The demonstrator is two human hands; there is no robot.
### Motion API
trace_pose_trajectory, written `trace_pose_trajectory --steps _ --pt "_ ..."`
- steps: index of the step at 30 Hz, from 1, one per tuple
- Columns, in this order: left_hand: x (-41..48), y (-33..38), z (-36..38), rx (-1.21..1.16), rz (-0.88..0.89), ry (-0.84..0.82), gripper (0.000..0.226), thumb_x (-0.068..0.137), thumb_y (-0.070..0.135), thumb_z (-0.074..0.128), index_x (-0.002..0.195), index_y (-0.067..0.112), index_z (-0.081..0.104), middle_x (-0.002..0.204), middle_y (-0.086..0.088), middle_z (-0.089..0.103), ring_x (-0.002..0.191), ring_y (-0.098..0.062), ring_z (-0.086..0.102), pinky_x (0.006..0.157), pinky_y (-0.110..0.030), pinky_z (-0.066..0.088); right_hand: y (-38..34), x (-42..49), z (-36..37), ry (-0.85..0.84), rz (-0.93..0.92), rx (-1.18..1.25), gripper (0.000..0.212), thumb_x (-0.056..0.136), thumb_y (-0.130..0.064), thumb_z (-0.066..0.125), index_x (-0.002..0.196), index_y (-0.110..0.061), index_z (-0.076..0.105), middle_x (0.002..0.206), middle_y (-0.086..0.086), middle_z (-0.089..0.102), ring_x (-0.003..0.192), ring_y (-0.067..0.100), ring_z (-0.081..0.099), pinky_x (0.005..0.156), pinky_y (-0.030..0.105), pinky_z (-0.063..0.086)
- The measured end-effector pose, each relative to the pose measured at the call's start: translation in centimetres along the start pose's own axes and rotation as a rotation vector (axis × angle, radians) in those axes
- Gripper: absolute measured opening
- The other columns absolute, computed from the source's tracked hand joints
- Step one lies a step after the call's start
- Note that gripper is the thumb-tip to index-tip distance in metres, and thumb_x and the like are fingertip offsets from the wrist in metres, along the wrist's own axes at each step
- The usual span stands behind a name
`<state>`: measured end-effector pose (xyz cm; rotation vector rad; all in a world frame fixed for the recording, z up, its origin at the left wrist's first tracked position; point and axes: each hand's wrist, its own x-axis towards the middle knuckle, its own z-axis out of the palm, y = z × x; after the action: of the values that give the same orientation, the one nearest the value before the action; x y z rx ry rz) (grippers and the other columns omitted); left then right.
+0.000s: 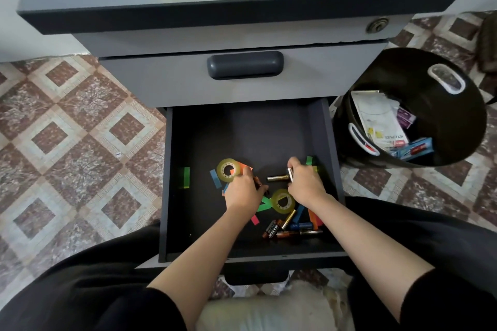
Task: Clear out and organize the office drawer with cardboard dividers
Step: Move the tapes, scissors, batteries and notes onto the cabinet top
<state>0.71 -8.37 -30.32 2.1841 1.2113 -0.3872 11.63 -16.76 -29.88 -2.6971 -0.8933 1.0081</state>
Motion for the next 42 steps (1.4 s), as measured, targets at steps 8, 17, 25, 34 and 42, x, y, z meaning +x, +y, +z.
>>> trace_pose_trajectory --steps 8,17,25,34,42 --pt "-0.4 -0.1 0.6 0.046 0.043 -0.006 0.041 0.091 0.016 0.056 0.127 0.01 0.039 0.111 -0.011 0.06 0.1 -0.026 0.061 0.078 -0.03 0.049 0.0 0.0 0.4 0.013 -0.01 0.031 0.038 0.084 0.003 0.058 0.114 -0.018 0.046 0.094 0.012 0.06 0.085 0.026 0.06 0.064 0.031 0.053" --pt "-1.1 -1.8 -1.1 -0.107 -0.018 -0.047 0.036 0.088 0.014 0.06 0.121 0.013 0.049 0.105 -0.009 0.064 0.093 -0.023 0.064 0.076 -0.028 0.053 -0.7 -0.7 -0.4 0.042 0.019 0.181 0.039 0.082 0.004 0.06 0.113 -0.019 0.051 0.085 0.005 0.054 0.079 0.023 0.057 0.062 0.032 0.052" --pt "-3.2 -1.7 -5.0 -0.373 -0.047 0.089 0.019 0.084 0.013 0.067 0.102 0.007 0.065 0.087 0.0 0.064 0.075 -0.008 0.06 0.068 -0.019 0.052 -2.2 -3.4 -3.8 0.146 -0.046 0.484 0.036 0.08 0.0 0.065 0.105 -0.024 0.055 0.084 0.012 0.064 0.074 0.027 0.065 0.063 0.036 0.057" --pt "-8.6 1.6 -12.0 -0.562 0.148 0.216 0.019 0.082 0.01 0.068 0.1 0.015 0.061 0.075 0.008 0.057 0.07 -0.003 0.055 0.058 -0.009 0.045 -3.9 -9.6 -10.7 0.226 -0.217 0.664 0.035 0.08 0.005 0.062 0.11 -0.014 0.057 0.064 0.005 0.056 0.055 0.017 0.057 0.05 0.025 0.051" --pt "-11.7 4.2 -17.2 -0.608 0.345 0.297 0.027 0.084 0.011 0.067 0.106 0.02 0.057 0.084 -0.006 0.065 0.078 -0.016 0.065 0.061 -0.015 0.054 -4.9 -13.3 -15.8 0.285 -0.355 0.71 0.035 0.083 0.001 0.064 0.112 -0.016 0.054 0.071 0.009 0.062 0.057 0.016 0.06 0.051 0.021 0.053"
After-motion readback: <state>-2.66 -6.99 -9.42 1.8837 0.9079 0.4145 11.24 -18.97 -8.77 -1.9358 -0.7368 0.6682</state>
